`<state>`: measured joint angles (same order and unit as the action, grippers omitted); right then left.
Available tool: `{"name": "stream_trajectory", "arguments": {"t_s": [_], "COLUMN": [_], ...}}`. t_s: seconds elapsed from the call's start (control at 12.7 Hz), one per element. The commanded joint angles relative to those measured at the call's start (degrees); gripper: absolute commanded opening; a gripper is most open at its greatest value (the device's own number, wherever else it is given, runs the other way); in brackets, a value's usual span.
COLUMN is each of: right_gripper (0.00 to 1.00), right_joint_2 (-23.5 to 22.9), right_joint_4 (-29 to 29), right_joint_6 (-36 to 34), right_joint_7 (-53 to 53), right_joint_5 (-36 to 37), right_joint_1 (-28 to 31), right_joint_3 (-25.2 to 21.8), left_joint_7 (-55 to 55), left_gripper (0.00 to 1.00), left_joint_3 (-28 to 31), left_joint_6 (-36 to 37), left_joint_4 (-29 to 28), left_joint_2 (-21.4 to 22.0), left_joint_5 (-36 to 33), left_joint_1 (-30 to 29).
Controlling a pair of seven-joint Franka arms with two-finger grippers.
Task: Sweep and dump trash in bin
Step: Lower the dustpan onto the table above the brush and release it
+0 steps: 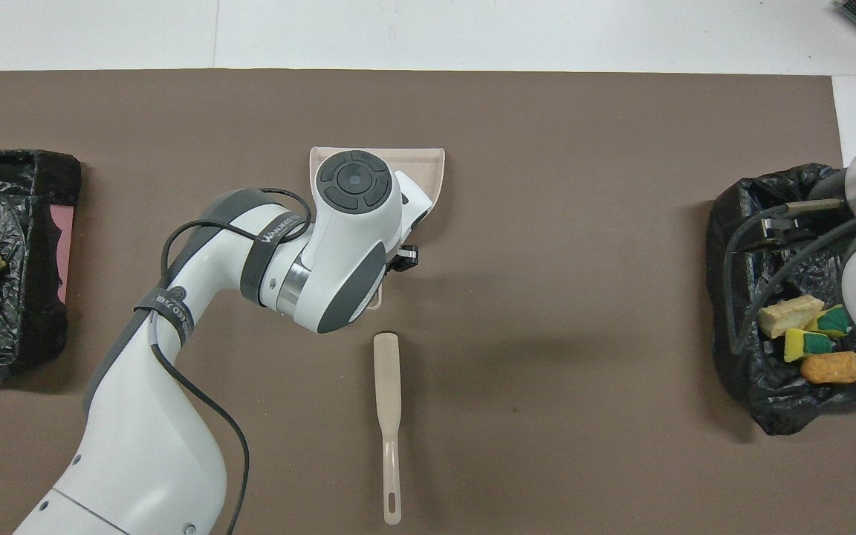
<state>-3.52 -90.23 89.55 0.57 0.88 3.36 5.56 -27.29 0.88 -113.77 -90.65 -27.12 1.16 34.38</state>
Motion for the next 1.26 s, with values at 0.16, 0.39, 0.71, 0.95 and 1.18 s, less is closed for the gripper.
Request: {"name": "stream_trajectory", "arguments": {"t_s": [0.16,0.39,0.71,0.95,1.18], "right_gripper": [1.00,1.00,1.00,1.00,1.00], "right_joint_2": [0.1,0.1,0.0,-0.1,0.3], "right_joint_4": [0.1,0.1,0.1,0.8,1.3], "right_joint_6": [0.0,-0.1,-0.2,-1.0,-1.0], "right_joint_7": [1.0,0.8,0.9,1.0,1.2], "right_joint_5": [-0.6,-0.3,-1.0,-1.2,-1.2], "right_joint_1": [0.9,0.9,1.9,1.9,1.7], "right_joint_3": [0.1,0.1,0.1,0.2,0.1], "left_joint_7": [1.3,4.4,19.1,28.1,32.8], "left_gripper": [1.00,1.00,1.00,1.00,1.00], "left_joint_3": [1.8,2.1,2.1,2.2,2.7], "left_joint_6": [-0.1,4.0,10.2,14.3,18.5], "left_joint_4": [-2.8,-2.9,-2.8,-2.0,-1.5], "left_joint_2": [7.2,12.6,21.7,26.1,30.3], "left_joint_5": [0.0,-2.2,-2.2,-2.1,-1.7], "left_joint_1": [-0.2,-4.8,-14.2,-20.7,-26.4]}}
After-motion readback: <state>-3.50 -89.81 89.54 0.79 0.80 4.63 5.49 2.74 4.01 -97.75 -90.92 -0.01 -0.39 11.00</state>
